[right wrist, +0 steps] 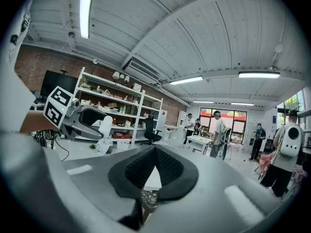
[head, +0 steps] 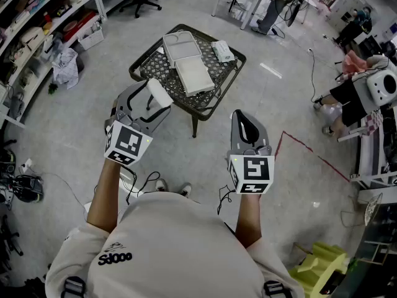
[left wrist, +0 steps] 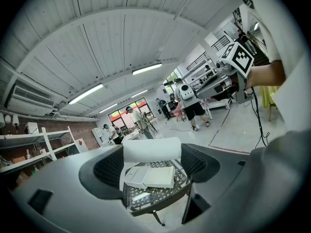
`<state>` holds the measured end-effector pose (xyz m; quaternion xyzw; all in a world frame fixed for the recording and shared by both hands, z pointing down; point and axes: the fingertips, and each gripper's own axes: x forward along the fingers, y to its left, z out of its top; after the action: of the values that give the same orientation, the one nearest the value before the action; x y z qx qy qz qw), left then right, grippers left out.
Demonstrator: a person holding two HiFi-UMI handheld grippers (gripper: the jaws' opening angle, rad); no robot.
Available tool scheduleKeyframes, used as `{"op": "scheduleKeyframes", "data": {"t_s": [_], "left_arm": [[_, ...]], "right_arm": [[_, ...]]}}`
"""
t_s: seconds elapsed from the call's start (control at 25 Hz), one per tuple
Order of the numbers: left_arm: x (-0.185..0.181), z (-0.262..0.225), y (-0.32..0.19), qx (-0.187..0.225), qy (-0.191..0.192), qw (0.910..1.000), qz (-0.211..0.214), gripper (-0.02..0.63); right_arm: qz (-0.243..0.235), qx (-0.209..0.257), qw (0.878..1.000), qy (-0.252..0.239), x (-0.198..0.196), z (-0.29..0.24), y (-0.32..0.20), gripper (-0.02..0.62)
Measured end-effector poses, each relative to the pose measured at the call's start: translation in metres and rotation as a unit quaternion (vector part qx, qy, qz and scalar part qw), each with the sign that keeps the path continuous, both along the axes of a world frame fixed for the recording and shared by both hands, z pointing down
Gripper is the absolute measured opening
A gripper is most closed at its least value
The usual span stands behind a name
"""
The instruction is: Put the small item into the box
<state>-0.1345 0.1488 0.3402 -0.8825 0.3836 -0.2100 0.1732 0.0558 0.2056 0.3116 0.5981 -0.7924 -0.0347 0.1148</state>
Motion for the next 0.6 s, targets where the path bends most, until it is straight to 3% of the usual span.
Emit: {"op": "scheduleKeyframes", "data": {"t_s": [0.16,0.4,0.6], "left_arm": [[0.011,0.001,0.002,-0.004,0.004,1.0,-0.003,0.37],[0.027,0.004,0.012,-0.01,0.005,0.9999,-0.005,0.37],[0.04,0.006,0.019,-0.009,0.006,0.9999,-0.01,0.37]], "right_arm": [[-0.004,0.0,1.0,-0.004,0.011,0.002,0.0,0.01],[-0.018,0.003,0.999,-0.048,0.024,0.001,0.003,0.011],[-0.027,-0.001,0.998,-0.049,0.037,0.008,0.008,0.01]]}}
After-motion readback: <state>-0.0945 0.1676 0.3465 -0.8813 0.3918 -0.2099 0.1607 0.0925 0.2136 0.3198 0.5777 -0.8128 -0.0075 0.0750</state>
